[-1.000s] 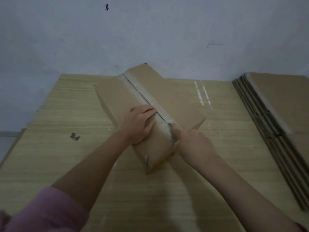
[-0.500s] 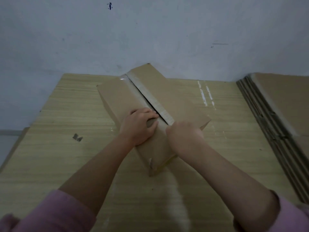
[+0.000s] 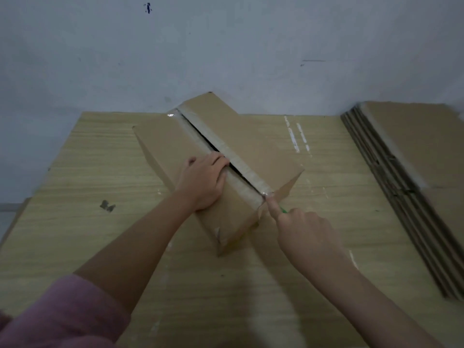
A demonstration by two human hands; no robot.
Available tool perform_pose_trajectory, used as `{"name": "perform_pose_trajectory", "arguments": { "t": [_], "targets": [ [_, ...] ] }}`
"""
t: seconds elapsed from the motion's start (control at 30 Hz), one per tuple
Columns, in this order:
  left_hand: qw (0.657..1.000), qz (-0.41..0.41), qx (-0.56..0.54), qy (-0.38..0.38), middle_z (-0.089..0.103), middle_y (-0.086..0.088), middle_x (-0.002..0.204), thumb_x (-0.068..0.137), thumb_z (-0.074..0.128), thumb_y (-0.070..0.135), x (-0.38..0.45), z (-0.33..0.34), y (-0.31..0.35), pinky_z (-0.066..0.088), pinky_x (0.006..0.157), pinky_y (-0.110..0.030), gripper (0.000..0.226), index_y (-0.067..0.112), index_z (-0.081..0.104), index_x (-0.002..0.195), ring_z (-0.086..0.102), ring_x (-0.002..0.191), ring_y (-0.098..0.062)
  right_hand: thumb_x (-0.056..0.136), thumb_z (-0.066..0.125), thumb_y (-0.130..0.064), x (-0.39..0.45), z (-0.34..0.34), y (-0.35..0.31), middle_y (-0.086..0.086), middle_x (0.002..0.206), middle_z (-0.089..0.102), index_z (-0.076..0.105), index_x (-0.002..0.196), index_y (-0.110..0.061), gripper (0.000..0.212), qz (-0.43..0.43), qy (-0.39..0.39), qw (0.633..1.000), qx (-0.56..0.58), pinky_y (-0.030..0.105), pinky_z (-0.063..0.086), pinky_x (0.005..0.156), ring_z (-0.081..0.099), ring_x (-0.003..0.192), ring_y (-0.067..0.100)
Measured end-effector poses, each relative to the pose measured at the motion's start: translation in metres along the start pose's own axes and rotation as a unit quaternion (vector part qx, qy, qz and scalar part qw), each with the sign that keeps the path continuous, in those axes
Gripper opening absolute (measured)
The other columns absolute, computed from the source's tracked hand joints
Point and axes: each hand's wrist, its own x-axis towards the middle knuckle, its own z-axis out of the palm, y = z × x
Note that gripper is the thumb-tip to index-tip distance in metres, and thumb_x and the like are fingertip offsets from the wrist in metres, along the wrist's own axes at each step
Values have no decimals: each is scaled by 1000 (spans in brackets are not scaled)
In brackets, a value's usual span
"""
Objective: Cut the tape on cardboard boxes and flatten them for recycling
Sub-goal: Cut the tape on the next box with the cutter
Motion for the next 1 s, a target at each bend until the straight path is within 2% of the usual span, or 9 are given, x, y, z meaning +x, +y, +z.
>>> {"name": "perform_pose_trajectory", "arguments": {
  "t": [0.2, 0.3, 0.4, 0.5, 0.57, 0.63, 0.73, 0.9, 1.0],
  "targets": [
    [984, 123, 59, -115, 6, 1, 159, 73, -7, 76, -17, -4, 9, -1, 112, -30, 93, 27, 11, 151, -7, 144, -9, 97, 31, -11, 16, 40, 18, 8, 104, 58, 0, 148, -42, 68, 65, 62, 989, 116, 31, 32, 64, 59, 92, 29],
    [986, 58, 82, -134, 4, -2, 159, 52, -10, 91, -11, 0, 29, -1, 116, -38, 120, 26, 9, 151, -5, 144, -13, 98, 33, -13, 27, 43, 23, 9, 106, 58, 2, 148, -44, 66, 67, 86, 982, 152, 32, 32, 66, 58, 94, 31],
    [985, -6, 115, -125, 10, 1, 154, 49, -7, 90, -3, 5, 42, 8, 114, -47, 120, 28, 12, 150, 7, 139, -23, 95, 42, -15, 28, 50, 27, 12, 101, 62, 7, 148, -43, 69, 43, 121, 969, 213, 31, 34, 65, 60, 90, 32],
    [987, -24, 107, -117, 11, 3, 152, 44, -11, 94, -2, 9, 41, 8, 112, -46, 125, 31, 12, 149, 8, 137, -24, 92, 45, -5, 19, 64, 19, 15, 102, 70, 31, 145, -32, 62, 40, 240, 893, 378, 35, 47, 74, 64, 90, 32],
    [988, -29, 102, -109, 11, 2, 152, 49, -4, 91, -2, 9, 40, 8, 111, -45, 117, 32, 12, 149, 8, 136, -24, 91, 45, 4, 19, 68, 16, 11, 114, 68, 45, 139, -15, 51, 104, 289, 809, 501, 22, 46, 83, 62, 97, 18],
    [989, -30, 103, -106, 12, 2, 152, 51, -2, 89, -1, 9, 41, 10, 111, -45, 114, 32, 12, 149, 9, 136, -25, 93, 43, 4, 26, 68, 13, -7, 103, 66, 47, 137, -8, 46, 162, 253, 744, 597, 9, 42, 72, 60, 85, 0],
    [988, -30, 111, -99, 14, 1, 152, 51, -3, 89, -1, 9, 42, 12, 111, -44, 114, 32, 13, 148, 12, 135, -25, 96, 42, -4, 38, 68, 12, -26, 79, 36, 47, 139, -18, 45, 198, 175, 661, 702, 11, 27, 69, 35, 73, -9],
    [989, -30, 111, -93, 15, 1, 152, 51, -2, 89, -3, 9, 45, 13, 110, -44, 114, 33, 15, 148, 12, 135, -25, 98, 41, -6, 38, 49, 14, -16, 55, 37, 51, 133, -26, 41, 205, 103, 602, 765, 14, 28, 34, 35, 44, -1],
    [989, -30, 110, -91, 15, 1, 152, 51, -2, 89, -3, 9, 46, 13, 111, -44, 114, 32, 15, 148, 12, 134, -25, 99, 41, -7, 38, 45, 14, -10, 47, 36, 54, 130, -27, 40, 201, 79, 600, 770, 14, 24, 32, 31, 34, 0]
  ]
}}
